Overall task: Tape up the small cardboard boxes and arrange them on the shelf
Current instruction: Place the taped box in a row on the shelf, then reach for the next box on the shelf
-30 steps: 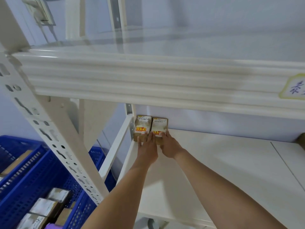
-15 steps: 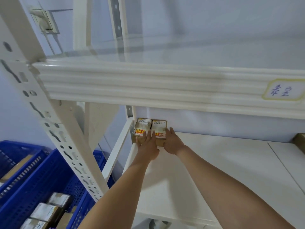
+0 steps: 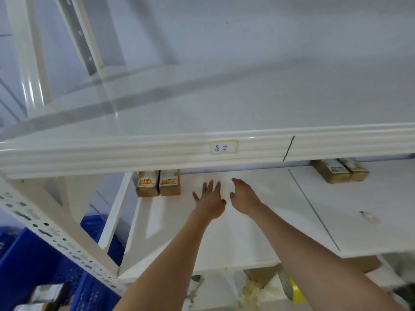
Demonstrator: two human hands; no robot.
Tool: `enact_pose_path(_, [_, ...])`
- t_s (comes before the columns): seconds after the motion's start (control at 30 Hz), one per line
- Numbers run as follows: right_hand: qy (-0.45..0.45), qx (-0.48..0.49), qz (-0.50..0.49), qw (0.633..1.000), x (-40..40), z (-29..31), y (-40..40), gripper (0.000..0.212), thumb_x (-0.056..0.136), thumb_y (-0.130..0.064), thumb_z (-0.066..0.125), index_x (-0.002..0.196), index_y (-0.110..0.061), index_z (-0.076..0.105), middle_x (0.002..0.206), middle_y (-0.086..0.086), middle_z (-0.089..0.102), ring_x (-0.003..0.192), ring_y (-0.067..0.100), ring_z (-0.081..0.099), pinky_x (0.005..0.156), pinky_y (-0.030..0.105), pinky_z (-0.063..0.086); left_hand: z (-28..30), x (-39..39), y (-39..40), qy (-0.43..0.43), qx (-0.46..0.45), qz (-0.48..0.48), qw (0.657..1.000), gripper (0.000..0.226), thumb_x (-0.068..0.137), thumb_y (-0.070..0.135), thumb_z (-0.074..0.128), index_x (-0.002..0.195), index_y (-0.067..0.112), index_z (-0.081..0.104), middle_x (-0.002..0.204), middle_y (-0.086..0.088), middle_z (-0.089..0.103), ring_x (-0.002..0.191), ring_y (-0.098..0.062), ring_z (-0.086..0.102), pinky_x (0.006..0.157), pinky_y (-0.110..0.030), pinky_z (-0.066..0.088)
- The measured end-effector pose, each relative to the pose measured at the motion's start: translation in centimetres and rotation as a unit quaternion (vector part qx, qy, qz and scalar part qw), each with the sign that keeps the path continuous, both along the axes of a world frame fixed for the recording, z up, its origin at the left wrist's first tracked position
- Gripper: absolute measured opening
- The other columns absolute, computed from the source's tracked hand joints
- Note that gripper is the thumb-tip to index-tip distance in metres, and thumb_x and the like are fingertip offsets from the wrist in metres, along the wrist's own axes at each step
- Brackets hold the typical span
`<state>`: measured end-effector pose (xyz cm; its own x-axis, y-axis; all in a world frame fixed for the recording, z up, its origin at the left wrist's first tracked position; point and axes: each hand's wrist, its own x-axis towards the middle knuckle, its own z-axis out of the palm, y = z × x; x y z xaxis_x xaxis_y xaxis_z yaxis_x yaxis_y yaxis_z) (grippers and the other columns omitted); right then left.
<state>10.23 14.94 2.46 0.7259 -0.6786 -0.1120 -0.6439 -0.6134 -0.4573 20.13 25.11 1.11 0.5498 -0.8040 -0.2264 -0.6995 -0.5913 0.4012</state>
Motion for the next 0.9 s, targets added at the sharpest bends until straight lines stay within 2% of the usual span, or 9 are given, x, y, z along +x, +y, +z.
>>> enact_pose_path(0.23, [0.009,0.005,-0.069,0.998,-12.3,0.5,-5.4,0.061,0.106,-0.022,0.046,0.16,-0.009,0.021,0.162,0.012,0.032,0.148,0.028,0.033,0.12,0.038,0.03,2.1,-10.6,-5.4,0.008,-0.01,-0.055,0.998,0.068,0.106,0.03,0.041,0.162,0.02,0.006,0.17,-0.001,0.0,0.156,-0.023,-0.004,0.121,-0.062,0.001])
enact_pose_path(0.67, [0.029,0.007,-0.1,0.995,-33.4,1.7,-14.3,0.057,0.106,-0.026,0.043,0.157,-0.008,0.025,0.152,0.016,0.044,0.138,0.032,0.045,0.109,0.04,0.04,4.2,-32.0,-15.7,0.023,0.007,-0.098,0.995,0.066,0.107,0.031,0.038,0.162,0.018,0.004,0.17,-0.001,0.002,0.156,-0.02,-0.001,0.123,-0.06,0.001])
enact_pose_path(0.77, [0.043,0.008,-0.118,0.992,-36.0,1.8,-15.9,0.051,0.107,-0.028,0.042,0.151,-0.004,0.033,0.147,0.016,0.048,0.134,0.032,0.049,0.105,0.039,0.042,4.4,-34.5,-17.4,0.034,0.013,-0.096,0.995,0.066,0.107,0.031,0.038,0.162,0.018,0.003,0.17,-0.001,0.002,0.156,-0.019,-0.001,0.123,-0.059,0.002])
enact_pose_path(0.9, [0.052,0.014,-0.141,0.989,-37.4,1.9,-18.8,0.036,0.107,-0.028,0.043,0.133,-0.003,0.047,0.132,0.016,0.058,0.121,0.031,0.057,0.096,0.037,0.047,4.1,-35.0,-20.1,0.042,0.016,-0.077,0.996,0.067,0.107,0.032,0.038,0.162,0.017,0.004,0.17,-0.001,0.004,0.156,-0.018,0.0,0.123,-0.059,0.003])
